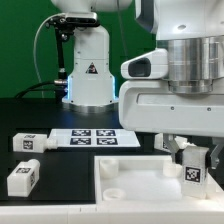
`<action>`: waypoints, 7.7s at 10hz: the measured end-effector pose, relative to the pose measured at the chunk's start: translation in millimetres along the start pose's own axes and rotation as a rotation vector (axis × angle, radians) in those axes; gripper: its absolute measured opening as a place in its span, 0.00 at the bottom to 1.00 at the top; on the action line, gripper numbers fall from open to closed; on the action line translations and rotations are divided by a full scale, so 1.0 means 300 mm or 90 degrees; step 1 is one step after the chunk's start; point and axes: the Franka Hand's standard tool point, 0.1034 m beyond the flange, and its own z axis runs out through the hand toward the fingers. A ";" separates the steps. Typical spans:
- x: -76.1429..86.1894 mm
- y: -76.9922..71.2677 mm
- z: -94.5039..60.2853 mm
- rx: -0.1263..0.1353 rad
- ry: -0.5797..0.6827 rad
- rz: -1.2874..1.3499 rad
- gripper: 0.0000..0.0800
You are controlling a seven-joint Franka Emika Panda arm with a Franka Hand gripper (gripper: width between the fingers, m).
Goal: Assemble square table
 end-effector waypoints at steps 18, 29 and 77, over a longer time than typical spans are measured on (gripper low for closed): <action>-0.028 -0.028 0.007 -0.014 0.030 -0.456 0.81; -0.007 -0.003 0.010 -0.006 0.036 0.011 0.36; -0.459 0.221 -0.030 0.044 -0.029 0.808 0.81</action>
Offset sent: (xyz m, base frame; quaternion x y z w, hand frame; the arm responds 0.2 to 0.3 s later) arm 0.0114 0.0134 0.0054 0.0355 -0.0412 0.3576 0.9323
